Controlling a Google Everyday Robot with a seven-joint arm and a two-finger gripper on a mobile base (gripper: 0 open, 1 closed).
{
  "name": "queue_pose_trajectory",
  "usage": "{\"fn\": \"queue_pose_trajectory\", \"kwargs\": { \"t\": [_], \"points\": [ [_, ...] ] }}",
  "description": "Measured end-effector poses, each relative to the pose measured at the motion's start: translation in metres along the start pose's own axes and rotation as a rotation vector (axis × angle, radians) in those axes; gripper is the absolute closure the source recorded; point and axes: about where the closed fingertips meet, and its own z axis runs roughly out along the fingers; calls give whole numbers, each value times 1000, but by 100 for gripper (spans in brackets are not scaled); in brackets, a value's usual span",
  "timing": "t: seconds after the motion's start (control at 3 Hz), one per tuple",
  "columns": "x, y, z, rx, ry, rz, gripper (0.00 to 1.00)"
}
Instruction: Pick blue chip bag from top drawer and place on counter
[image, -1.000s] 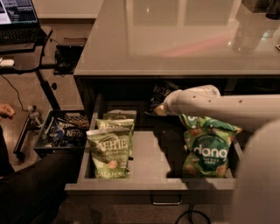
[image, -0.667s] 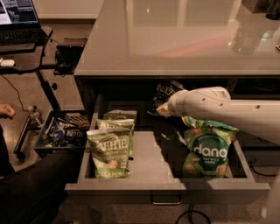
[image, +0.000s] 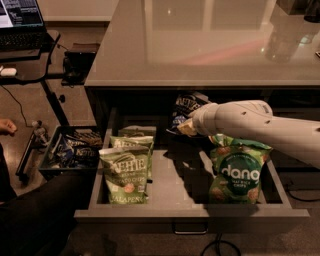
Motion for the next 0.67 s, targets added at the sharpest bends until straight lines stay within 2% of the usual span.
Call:
{"fn": "queue_pose_trajectory", "kwargs": {
  "t": [0.33,0.67],
  "points": [
    [17,10,-16,-51,56,-1,100],
    [46,15,-47,-58,133,13,100]
  ]
}}
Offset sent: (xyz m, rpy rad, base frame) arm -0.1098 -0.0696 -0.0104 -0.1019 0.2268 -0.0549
